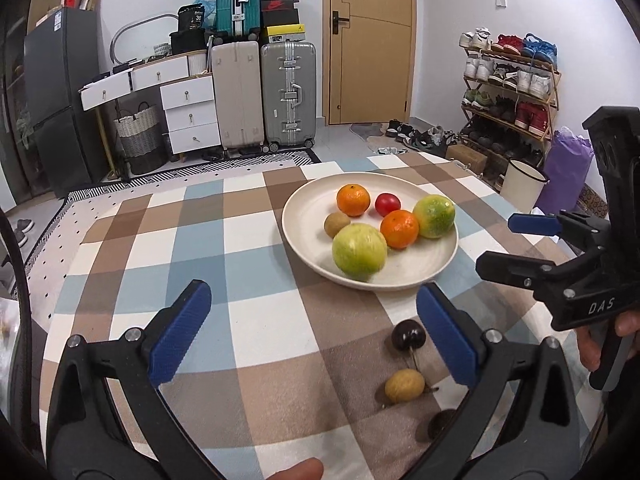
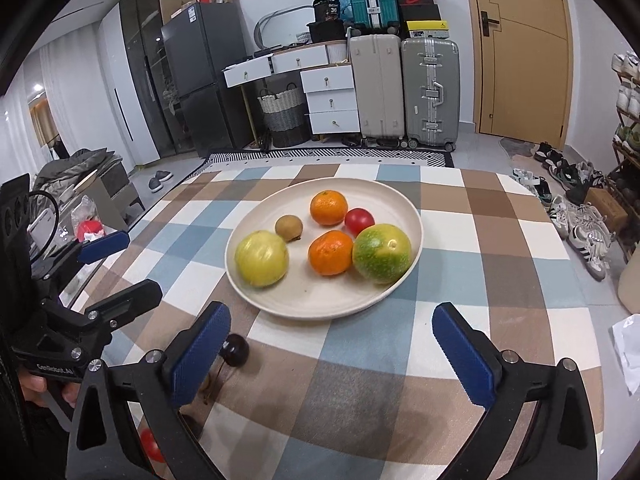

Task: Organize fruits
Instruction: 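Move both tools toward the small brown pear and dark plum on the table, then grasp the small brown pear with the left tool while the right tool grasps a dark plum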

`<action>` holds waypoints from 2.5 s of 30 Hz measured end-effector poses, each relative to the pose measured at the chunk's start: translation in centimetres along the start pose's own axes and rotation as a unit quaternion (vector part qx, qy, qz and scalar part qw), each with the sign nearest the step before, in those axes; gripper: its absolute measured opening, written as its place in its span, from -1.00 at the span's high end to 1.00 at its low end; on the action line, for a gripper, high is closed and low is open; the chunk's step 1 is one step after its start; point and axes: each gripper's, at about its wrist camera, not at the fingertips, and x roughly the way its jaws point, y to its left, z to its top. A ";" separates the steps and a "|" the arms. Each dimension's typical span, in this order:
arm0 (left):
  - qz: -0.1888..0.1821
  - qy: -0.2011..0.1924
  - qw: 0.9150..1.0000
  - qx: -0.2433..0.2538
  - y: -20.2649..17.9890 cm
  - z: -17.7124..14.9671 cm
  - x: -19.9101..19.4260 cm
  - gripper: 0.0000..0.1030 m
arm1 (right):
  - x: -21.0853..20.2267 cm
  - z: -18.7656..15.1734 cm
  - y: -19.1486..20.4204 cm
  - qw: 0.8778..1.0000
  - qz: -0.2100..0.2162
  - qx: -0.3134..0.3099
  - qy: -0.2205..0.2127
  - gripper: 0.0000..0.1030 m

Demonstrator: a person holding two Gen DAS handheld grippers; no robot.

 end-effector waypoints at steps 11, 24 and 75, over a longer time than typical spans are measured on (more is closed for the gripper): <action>-0.008 0.023 1.000 -0.004 0.7 -2.4 -1.5 -0.99 | 0.3 -1.2 1.6 0.999 0.023 -0.017 0.022 -0.99; -0.018 0.055 0.998 0.026 -1.4 -3.7 -0.3 -0.99 | 2.3 -2.6 2.8 0.994 0.069 -0.035 0.075 -0.84; -0.079 0.096 0.992 -0.017 -0.1 -4.5 2.3 0.56 | 4.8 -3.4 5.2 0.989 0.074 -0.067 0.110 -0.33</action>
